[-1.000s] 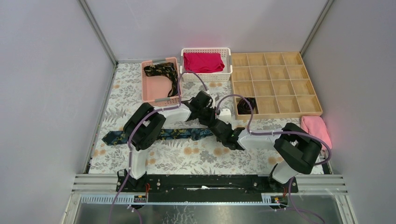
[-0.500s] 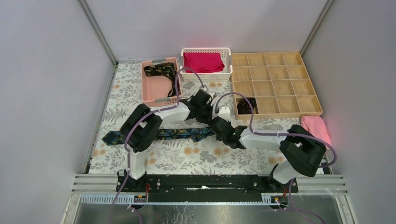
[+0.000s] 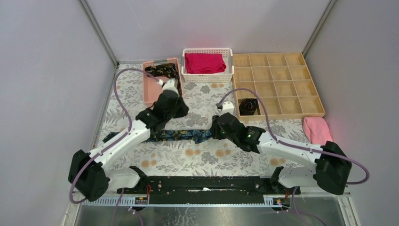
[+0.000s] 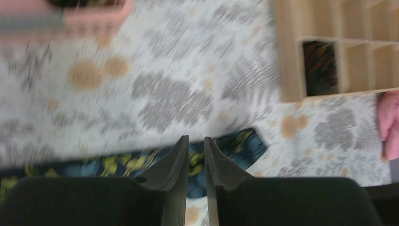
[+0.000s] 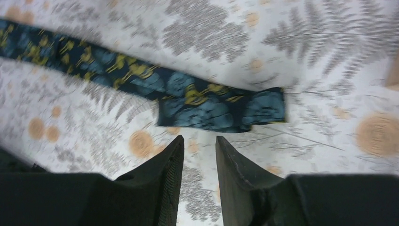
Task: Roll the ties
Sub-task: Flatten out the tie at the center of the board.
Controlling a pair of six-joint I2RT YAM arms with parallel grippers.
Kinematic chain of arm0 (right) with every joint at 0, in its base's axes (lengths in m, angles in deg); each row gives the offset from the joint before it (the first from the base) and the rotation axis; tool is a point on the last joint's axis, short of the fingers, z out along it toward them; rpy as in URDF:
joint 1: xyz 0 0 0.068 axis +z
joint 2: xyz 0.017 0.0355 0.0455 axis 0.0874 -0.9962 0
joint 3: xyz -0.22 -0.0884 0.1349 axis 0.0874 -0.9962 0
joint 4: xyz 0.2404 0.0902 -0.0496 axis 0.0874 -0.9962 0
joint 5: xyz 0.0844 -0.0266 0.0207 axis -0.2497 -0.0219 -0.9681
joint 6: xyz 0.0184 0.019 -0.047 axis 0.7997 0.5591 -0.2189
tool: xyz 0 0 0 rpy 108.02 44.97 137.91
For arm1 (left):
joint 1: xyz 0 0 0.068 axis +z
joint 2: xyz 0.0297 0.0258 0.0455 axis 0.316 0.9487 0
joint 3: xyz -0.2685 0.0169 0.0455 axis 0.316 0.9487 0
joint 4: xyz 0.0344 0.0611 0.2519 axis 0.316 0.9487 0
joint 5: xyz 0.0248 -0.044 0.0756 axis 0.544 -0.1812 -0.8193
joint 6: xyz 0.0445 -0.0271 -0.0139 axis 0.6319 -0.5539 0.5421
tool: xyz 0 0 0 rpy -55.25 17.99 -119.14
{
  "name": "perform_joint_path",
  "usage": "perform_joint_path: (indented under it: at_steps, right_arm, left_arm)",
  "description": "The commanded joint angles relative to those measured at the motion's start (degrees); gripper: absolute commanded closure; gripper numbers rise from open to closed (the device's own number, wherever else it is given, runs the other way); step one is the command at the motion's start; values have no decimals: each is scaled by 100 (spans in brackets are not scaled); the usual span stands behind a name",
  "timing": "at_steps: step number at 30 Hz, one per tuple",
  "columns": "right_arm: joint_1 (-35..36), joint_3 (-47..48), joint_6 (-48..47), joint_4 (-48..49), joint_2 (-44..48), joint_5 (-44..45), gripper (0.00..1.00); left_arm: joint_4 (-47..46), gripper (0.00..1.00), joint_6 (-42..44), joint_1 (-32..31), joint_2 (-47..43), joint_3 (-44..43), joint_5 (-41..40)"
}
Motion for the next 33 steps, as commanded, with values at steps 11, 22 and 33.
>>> perform_joint_path:
  at_steps: [11, 22, 33]
  right_arm:
    - [1056, 2052, -475, -873, -2367, 273, 51]
    - [1065, 2668, -695, -1355, -3270, 1041, 40]
    - [1057, 3026, -728, -1704, -3906, 1496, 44]
  left_arm:
    - [-332, 77, -771, -28, -685, 2069, -251]
    - [-736, 78, -627, 63, -321, 2256, -335]
    - [-1160, 79, -580, 293, 70, 2454, 16]
